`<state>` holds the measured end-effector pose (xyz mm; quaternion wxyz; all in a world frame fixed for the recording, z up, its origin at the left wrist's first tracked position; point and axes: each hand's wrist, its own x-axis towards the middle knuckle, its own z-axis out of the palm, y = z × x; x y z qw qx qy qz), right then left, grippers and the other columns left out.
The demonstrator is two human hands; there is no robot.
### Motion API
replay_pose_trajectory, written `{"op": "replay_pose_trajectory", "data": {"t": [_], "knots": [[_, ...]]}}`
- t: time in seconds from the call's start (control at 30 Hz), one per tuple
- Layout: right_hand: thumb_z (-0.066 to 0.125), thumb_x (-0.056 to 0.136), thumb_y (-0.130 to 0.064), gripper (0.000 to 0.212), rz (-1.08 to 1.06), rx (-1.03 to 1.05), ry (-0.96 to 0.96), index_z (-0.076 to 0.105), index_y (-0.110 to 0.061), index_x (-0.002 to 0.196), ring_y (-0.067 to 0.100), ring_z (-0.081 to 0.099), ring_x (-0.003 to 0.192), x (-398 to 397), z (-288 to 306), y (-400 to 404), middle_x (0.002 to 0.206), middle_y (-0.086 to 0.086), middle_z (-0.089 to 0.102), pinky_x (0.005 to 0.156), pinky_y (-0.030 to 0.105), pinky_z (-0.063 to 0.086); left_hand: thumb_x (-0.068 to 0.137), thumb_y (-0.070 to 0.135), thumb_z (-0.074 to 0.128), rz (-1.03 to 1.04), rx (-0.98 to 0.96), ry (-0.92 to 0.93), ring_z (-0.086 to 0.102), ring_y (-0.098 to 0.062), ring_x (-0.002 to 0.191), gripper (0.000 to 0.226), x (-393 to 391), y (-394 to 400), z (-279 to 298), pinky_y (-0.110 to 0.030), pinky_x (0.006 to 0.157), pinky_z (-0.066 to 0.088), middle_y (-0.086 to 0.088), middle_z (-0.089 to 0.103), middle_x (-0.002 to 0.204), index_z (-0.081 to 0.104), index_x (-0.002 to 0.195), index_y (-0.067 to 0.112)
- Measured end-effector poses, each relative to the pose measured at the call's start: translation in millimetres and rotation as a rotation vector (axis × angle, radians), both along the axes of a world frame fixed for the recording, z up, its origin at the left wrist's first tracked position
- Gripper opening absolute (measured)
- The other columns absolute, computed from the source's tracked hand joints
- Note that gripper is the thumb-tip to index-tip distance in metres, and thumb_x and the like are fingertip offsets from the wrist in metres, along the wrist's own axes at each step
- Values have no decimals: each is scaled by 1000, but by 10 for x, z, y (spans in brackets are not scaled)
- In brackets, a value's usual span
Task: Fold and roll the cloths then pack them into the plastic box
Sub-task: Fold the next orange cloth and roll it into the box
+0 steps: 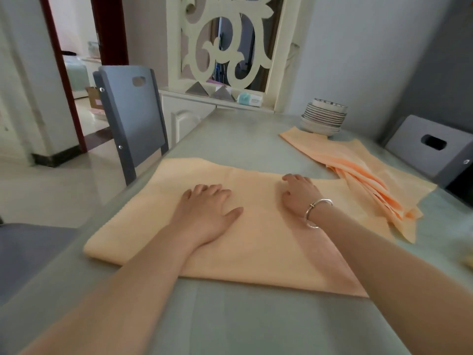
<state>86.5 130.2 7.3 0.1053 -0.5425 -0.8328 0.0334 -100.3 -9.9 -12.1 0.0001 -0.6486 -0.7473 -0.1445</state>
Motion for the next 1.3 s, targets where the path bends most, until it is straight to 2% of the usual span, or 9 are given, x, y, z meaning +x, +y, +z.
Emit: {"op": "replay_pose_trajectory", "data": {"t": [0.23, 0.37, 0.53, 0.63, 0.8, 0.9, 0.97, 1.17, 1.3], "knots": [[49, 86, -19, 46, -94, -49, -44, 41, -10, 131, 30, 41, 123, -228, 34, 504, 132, 12, 44, 100, 38, 35, 92, 62, 28, -29, 20, -7, 23, -17, 136, 55, -64, 23, 6, -38, 110, 22, 14, 27, 151, 32, 141, 36], [54, 82, -27, 34, -78, -37, -143, 49, -16, 113, 27, 39, 115, -183, 174, 556, 104, 6, 51, 84, 35, 32, 93, 61, 27, -29, 24, 6, 22, -17, 136, 55, -74, 37, -1, -37, 110, 21, 14, 26, 151, 31, 141, 36], [51, 81, -19, 19, 70, 176, -110, 56, -24, 98, 22, 43, 104, 1, 409, 235, 85, -5, 50, 85, 33, 28, 94, 57, 29, 7, 44, 3, 22, -18, 137, 53, -34, 45, 4, -38, 112, 21, 12, 25, 152, 31, 142, 33], [52, 82, -16, 15, 180, 299, -55, 56, -26, 92, 15, 43, 89, 202, 527, -137, 74, -11, 50, 91, 28, 28, 91, 49, 47, 41, 226, 31, 22, -23, 139, 62, -25, 38, 60, -42, 114, 20, 5, 22, 154, 26, 145, 27], [54, 87, -24, 14, 316, 393, -110, 54, -33, 98, 7, 38, 86, 541, 557, -827, 83, -18, 44, 95, 26, 28, 72, 15, 72, -41, 589, 178, 26, -28, 139, 84, 93, -142, 297, -50, 115, 19, -2, 28, 151, 31, 145, 20], [58, 83, -20, 17, 340, 380, -62, 57, -30, 97, 10, 46, 89, 730, 463, -1113, 82, -18, 42, 81, 21, 25, 59, 3, 73, -38, 501, 271, 31, -24, 137, 62, 87, -271, 323, -47, 115, 8, 4, 51, 136, 63, 114, 28], [58, 83, -21, 16, 320, 372, -42, 56, -29, 96, 9, 45, 89, 868, 386, -1216, 82, -17, 43, 79, 21, 26, 64, 1, 69, 3, 431, 280, 44, -18, 126, 43, 58, -386, 333, -40, 113, 3, 12, 63, 116, 70, 94, 32], [76, 57, -6, 29, 122, 419, -48, 58, -22, 74, 24, 57, 76, 1265, 218, -1306, 75, -3, 55, 67, 35, 47, 84, 5, 46, 68, 187, 144, 53, -15, 115, 51, 100, -762, 252, -31, 112, 25, 12, 63, 123, 62, 119, 38], [62, 78, -13, 13, 112, 324, 72, 57, -22, 86, 20, 54, 92, 1392, 294, -1420, 92, -4, 59, 76, 34, 47, 84, -2, 40, 78, 196, 115, 48, -14, 125, 60, 76, -917, 171, -31, 112, 25, 11, 56, 134, 58, 126, 36]]}}
